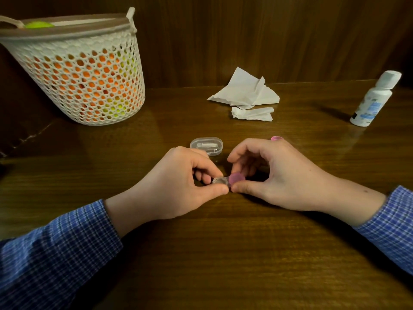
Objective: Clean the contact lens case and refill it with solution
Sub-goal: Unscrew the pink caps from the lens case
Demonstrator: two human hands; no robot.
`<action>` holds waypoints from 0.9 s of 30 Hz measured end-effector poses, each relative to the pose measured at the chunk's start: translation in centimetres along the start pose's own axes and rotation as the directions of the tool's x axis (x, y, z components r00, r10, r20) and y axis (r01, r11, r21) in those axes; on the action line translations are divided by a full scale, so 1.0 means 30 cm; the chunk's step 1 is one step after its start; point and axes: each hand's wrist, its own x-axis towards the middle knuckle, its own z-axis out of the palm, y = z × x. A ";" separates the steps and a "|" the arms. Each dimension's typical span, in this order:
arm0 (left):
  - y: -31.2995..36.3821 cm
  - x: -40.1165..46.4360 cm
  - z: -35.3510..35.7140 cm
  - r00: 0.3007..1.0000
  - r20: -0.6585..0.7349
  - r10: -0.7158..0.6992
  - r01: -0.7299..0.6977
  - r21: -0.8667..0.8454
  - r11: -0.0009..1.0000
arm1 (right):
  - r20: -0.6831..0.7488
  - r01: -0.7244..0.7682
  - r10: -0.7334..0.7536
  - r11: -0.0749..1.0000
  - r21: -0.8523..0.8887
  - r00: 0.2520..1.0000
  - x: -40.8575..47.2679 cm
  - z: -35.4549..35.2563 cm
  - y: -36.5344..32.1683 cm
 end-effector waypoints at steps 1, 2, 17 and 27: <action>-0.001 0.000 -0.001 1.000 0.004 0.000 0.000 0.003 1.000 | 0.015 -0.002 0.001 1.000 0.009 1.000 0.003 -0.003 0.001; -0.001 0.000 -0.001 1.000 0.007 0.000 0.000 0.003 1.000 | 0.027 -0.001 0.000 1.000 0.017 1.000 0.005 -0.008 0.002; -0.002 0.000 -0.001 1.000 -0.002 0.011 -0.011 -0.007 1.000 | -0.007 0.002 -0.002 1.000 -0.027 1.000 0.002 0.004 0.004; -0.002 0.000 -0.004 1.000 0.005 0.006 -0.006 0.000 1.000 | 0.052 0.004 -0.006 0.999 0.050 0.999 -0.004 -0.016 0.012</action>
